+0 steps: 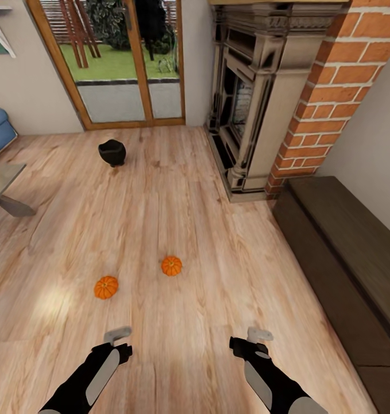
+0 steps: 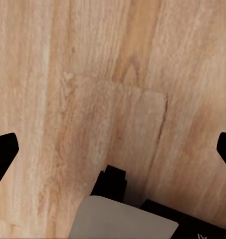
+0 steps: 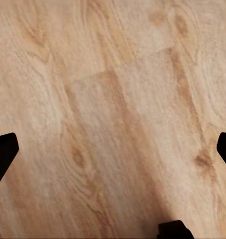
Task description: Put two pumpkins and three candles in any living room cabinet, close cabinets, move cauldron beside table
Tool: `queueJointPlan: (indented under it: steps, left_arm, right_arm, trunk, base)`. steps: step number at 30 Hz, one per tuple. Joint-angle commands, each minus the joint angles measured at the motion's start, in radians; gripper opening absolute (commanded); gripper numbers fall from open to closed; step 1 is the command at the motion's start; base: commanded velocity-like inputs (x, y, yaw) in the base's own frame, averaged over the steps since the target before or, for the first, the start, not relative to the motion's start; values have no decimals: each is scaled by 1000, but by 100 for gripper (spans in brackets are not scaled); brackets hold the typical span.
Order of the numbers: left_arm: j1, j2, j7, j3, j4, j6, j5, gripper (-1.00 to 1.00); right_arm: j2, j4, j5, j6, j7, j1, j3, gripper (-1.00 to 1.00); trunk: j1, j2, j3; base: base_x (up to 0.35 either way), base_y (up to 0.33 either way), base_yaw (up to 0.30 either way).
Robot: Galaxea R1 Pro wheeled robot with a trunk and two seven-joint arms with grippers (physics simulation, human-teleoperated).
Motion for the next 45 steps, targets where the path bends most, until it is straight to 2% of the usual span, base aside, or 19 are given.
queueJointPlan:
  steps: [1, 45]
  left_arm:
    - [-1, 1, 10, -6, -2, 1, 10, 100]
    - [-1, 2, 10, -6, -2, 1, 9, 100]
  right_arm:
    - [-1, -2, -5, 5, -9, 0, 7, 100]
    - [-1, -2, -5, 5, -9, -1, 9, 100]
  trunk:
    - [1, 0, -1]
    - [1, 0, -1]
  base:
    - [326, 0, 0]
    - [326, 4, 0]
